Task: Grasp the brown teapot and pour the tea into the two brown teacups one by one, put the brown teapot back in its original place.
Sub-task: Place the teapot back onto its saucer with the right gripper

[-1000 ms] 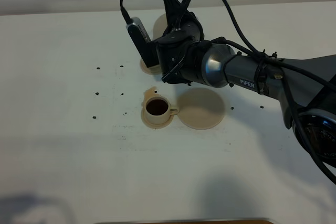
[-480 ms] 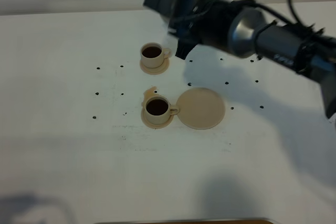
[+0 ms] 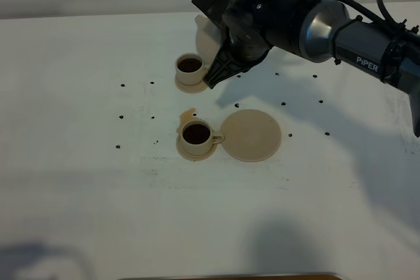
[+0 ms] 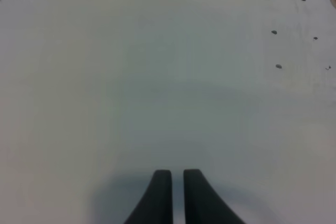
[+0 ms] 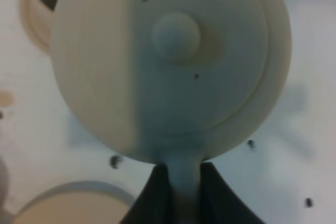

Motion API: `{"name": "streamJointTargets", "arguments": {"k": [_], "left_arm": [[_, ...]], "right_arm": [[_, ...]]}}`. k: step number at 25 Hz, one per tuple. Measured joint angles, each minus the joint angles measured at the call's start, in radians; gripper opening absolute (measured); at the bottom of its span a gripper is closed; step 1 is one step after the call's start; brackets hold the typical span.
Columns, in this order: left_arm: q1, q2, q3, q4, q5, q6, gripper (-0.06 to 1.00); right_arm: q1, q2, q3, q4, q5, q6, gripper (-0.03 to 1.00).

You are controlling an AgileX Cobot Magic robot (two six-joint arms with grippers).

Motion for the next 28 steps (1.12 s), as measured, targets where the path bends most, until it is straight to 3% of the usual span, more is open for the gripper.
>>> {"name": "streamJointTargets", "arguments": {"k": [10,20,28], "left_arm": [[0.000,0.000,0.000,0.000,0.000,0.000,0.12],[0.000,0.000,0.000,0.000,0.000,0.000,0.12],[0.000,0.000,0.000,0.000,0.000,0.001,0.12]], "right_arm": [[-0.015,0.051,0.026,0.039,0.022,-0.012,0.08],[-0.030,0.063,0.140,0.112,-0.159,-0.019,0.08],[-0.031,0.076,0.141,0.112,-0.154,-0.020,0.08]]}}
